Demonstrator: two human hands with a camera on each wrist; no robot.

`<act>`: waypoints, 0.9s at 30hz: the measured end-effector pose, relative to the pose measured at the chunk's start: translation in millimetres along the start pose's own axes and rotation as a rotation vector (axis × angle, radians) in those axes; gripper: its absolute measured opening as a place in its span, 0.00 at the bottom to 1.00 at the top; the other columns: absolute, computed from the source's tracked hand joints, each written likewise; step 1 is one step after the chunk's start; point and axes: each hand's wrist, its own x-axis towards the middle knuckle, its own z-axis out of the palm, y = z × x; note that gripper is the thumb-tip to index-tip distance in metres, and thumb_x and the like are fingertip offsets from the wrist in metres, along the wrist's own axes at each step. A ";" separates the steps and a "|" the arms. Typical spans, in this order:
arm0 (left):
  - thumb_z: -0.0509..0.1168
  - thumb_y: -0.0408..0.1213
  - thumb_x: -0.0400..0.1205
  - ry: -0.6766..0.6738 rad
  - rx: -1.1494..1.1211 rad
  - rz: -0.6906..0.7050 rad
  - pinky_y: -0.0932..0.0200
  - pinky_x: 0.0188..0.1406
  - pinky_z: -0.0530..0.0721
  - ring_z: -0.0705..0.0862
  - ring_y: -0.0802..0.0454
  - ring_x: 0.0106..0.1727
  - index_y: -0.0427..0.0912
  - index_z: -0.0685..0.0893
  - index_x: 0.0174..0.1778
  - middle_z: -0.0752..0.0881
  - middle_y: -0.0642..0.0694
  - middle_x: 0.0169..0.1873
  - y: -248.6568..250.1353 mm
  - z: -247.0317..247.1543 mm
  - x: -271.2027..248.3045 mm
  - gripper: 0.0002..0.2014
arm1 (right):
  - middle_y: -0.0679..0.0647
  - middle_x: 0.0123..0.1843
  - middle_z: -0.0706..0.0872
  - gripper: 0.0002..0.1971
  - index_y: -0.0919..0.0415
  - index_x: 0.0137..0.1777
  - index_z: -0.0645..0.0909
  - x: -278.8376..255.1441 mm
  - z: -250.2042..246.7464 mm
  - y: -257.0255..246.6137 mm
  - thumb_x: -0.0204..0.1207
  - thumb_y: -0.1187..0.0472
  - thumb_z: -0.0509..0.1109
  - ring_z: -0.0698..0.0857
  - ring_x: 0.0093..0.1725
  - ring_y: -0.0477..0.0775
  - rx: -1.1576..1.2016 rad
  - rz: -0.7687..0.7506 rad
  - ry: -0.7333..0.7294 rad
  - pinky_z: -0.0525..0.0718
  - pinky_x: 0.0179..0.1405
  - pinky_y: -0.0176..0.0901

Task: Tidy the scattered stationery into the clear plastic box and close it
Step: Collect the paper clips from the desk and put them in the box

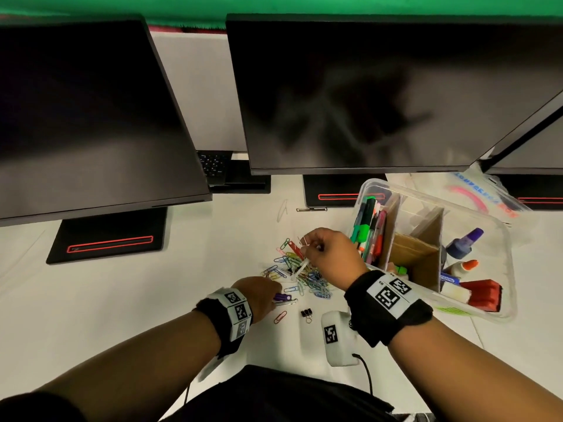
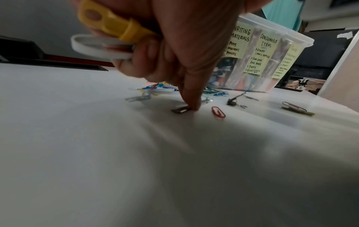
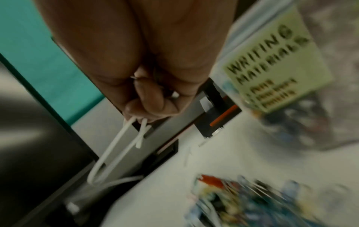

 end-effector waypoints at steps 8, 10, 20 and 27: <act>0.55 0.41 0.83 0.007 0.098 -0.002 0.53 0.61 0.78 0.81 0.42 0.64 0.43 0.80 0.59 0.84 0.43 0.61 3.4 -3.7 4.8 0.13 | 0.54 0.40 0.85 0.03 0.58 0.43 0.83 17.8 -90.8 -7.7 0.76 0.66 0.69 0.84 0.42 0.56 0.139 0.077 0.430 0.85 0.51 0.50; 0.56 0.41 0.83 0.011 0.099 -0.004 0.54 0.60 0.78 0.81 0.42 0.64 0.43 0.80 0.59 0.84 0.43 0.61 4.3 -3.7 4.1 0.13 | 0.58 0.40 0.86 0.04 0.57 0.41 0.82 23.4 -113.2 4.2 0.75 0.67 0.69 0.85 0.42 0.62 0.057 0.117 0.508 0.85 0.50 0.53; 0.57 0.41 0.83 -0.020 0.041 -0.108 0.57 0.59 0.77 0.81 0.43 0.63 0.44 0.79 0.60 0.84 0.43 0.61 12.2 -5.5 4.7 0.12 | 0.69 0.60 0.84 0.14 0.71 0.60 0.79 37.5 -159.0 58.5 0.77 0.65 0.65 0.82 0.60 0.69 -0.313 0.488 0.353 0.81 0.61 0.52; 0.59 0.41 0.82 0.101 -0.046 -0.191 0.62 0.60 0.74 0.81 0.47 0.64 0.49 0.77 0.63 0.83 0.47 0.62 13.8 5.6 3.4 0.14 | 0.63 0.65 0.82 0.19 0.61 0.64 0.79 35.5 -168.8 69.2 0.73 0.67 0.72 0.83 0.61 0.66 0.037 0.507 0.277 0.82 0.65 0.60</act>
